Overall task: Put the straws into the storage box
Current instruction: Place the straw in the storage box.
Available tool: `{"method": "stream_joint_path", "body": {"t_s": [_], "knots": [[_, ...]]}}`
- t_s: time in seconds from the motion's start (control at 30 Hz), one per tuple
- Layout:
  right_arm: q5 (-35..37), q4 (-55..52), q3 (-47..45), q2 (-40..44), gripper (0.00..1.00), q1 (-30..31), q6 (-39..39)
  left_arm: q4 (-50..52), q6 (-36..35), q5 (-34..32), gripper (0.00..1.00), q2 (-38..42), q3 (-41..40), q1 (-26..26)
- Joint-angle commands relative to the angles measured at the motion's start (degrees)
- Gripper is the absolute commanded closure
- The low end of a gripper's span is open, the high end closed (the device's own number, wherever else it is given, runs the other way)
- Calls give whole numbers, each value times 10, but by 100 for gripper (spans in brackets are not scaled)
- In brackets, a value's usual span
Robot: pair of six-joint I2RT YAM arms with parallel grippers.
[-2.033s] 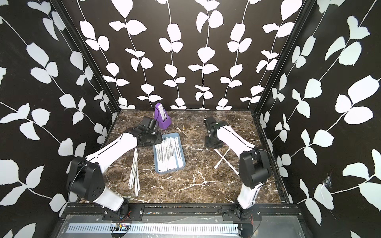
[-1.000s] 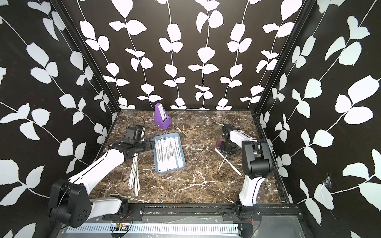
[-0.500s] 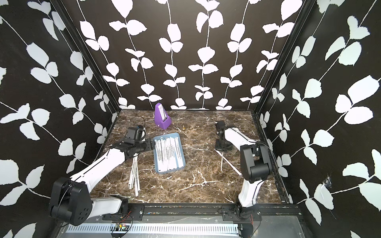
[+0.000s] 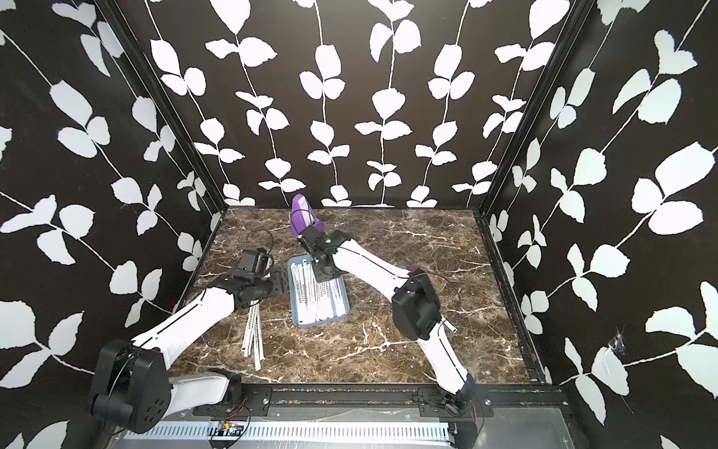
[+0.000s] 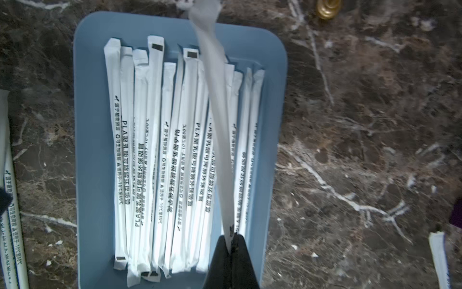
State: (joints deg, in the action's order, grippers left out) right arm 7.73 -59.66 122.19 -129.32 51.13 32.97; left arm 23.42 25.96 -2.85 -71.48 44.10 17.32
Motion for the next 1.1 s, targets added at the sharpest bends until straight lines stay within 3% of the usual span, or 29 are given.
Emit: {"method": "stream_joint_path", "body": {"t_s": [0.0, 0.23, 0.63, 1.07], "knots": [[13, -54, 74, -46, 97, -2, 19, 5, 2, 0, 37, 17, -11, -5], [31, -65, 149, -126, 97, -3, 31, -7, -1, 20, 37, 10, -11, -6], [43, -66, 165, -171, 88, -3, 44, -15, -8, 35, 37, 1, -8, -6], [-13, -83, 170, -105, 74, -21, 42, -7, -16, 27, 38, -4, 7, -6]]}}
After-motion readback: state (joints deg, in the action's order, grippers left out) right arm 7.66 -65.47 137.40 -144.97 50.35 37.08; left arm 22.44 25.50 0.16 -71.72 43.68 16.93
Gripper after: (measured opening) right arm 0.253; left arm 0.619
